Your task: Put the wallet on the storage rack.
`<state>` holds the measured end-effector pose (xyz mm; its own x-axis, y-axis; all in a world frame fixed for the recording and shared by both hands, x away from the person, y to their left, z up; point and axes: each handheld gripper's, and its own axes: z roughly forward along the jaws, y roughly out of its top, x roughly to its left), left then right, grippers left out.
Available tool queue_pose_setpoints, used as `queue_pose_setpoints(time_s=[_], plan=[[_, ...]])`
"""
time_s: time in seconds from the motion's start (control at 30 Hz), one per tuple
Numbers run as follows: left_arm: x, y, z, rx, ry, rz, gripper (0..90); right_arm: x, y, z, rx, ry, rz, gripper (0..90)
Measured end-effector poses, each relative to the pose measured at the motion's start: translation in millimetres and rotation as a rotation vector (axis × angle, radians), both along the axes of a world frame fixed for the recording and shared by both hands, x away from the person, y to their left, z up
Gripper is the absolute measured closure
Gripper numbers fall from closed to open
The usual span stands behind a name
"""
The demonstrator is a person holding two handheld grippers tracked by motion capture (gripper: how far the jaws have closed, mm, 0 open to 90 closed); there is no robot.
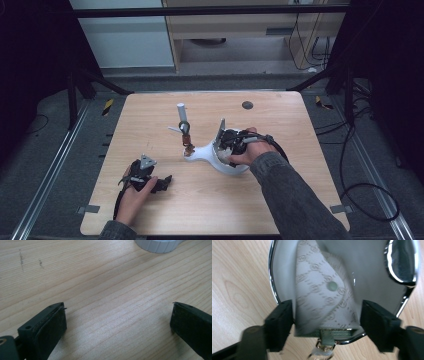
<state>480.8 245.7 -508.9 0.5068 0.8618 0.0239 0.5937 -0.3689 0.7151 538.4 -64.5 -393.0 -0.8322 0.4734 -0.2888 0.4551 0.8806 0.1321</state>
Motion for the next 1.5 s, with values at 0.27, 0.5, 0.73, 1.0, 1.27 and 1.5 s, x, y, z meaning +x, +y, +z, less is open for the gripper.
queue_pose_setpoints(time_s=[0.27,0.5,0.73,1.0,1.27,1.5], plan=[[0.1,-0.1,0.0,0.0,0.0,-0.001,0.0,-2.0,-0.3,5.2,0.026,-0.004,-0.002,23.2],[0.0,-0.1,0.0,0.0,0.001,-0.001,0.0,-2.6,-1.1,7.0,0.037,-0.014,-0.011,24.0],[0.1,-0.2,0.0,0.0,0.001,-0.001,0.0,-3.3,-4.5,11.0,0.062,-0.022,-0.012,23.7],[0.0,-0.1,0.1,0.002,0.002,-0.001,0.0,-10.3,-7.2,19.3,0.094,-0.045,-0.01,20.7],[-0.1,-0.2,0.1,0.001,0.002,0.0,0.0,-18.9,-14.0,23.7,0.129,-0.068,-0.01,15.4],[-0.3,-0.4,0.0,0.002,0.001,0.003,0.0,-25.3,-26.0,28.8,0.213,-0.105,-0.01,9.7]])
